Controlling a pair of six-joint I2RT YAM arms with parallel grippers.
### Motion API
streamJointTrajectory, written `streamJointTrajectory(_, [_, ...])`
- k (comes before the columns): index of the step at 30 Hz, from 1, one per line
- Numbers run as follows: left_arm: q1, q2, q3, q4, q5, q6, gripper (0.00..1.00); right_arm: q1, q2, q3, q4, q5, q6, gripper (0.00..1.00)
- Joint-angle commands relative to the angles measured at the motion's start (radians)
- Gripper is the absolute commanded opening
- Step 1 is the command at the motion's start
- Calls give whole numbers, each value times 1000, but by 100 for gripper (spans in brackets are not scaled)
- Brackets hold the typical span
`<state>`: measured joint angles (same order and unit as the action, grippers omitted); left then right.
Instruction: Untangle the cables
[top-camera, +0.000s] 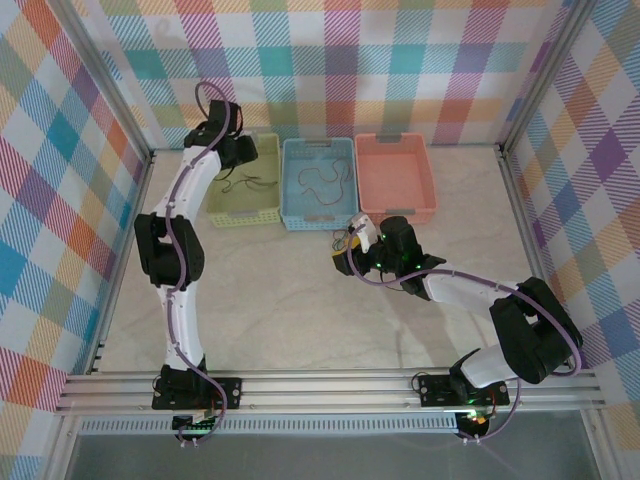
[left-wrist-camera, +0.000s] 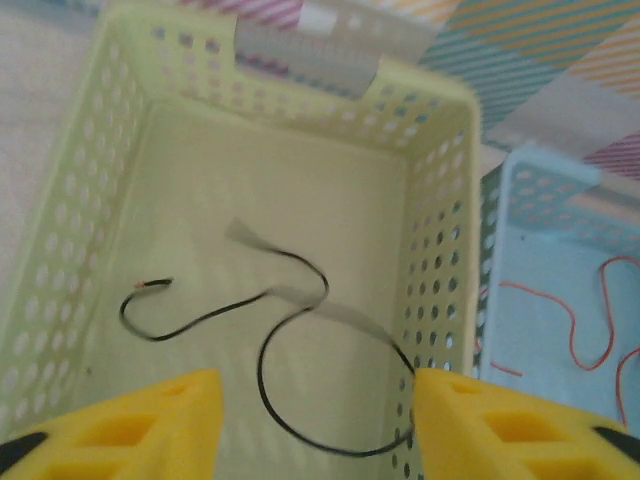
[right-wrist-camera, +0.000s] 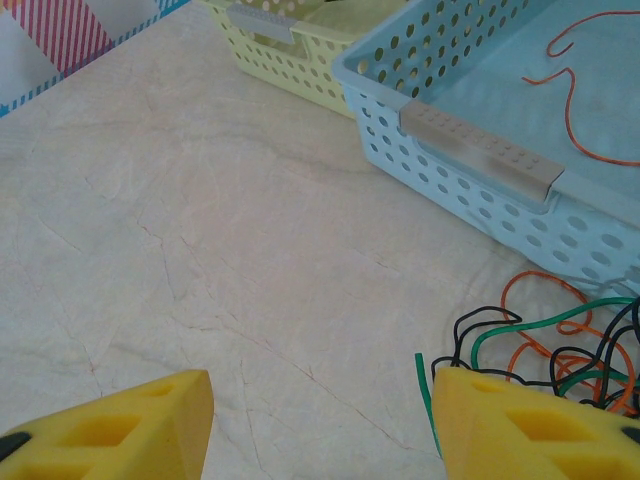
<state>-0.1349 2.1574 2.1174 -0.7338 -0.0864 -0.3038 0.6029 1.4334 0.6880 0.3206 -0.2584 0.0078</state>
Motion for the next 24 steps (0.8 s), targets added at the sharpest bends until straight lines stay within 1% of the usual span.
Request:
streamJointTrajectory(1, [12,-91,12,-47,1,-27,56,6,1,13,5,-21,-1,60])
streamJointTrajectory(3, [11,-155,-28,-36,21,-52,57,6,1,17,0,-13,4,60])
streamJointTrajectory(6, [6,-292,-168,22,90,-100,58,6,1,25,-17,15,10,60])
streamJointTrajectory(8, [-6,-421,-353,130,136,-139,58,6,-3,27,-24,40,13,60])
streamJointTrajectory(10, [-30,-580,-608,314,207,-184,60,6,-7,26,-34,90,17,59])
streamJointTrajectory(13, [-95,-750,-911,516,217,-232,61,6,-10,26,-49,163,28,58])
streamJointTrajectory(15, [-147,-813,-1043,582,211,-248,60,5,-7,25,-51,214,38,57])
streamJointTrajectory(16, [-169,-834,-1099,610,226,-253,59,4,-4,30,-60,241,44,55])
streamJointTrajectory(18, [-207,-859,-1173,633,251,-260,58,5,7,41,-75,273,54,50])
streamJointTrajectory(21, [-241,-898,-1287,720,284,-286,55,5,39,57,-93,321,76,48])
streamJointTrajectory(24, [-273,-933,-1356,756,271,-277,54,3,79,79,-120,353,80,46])
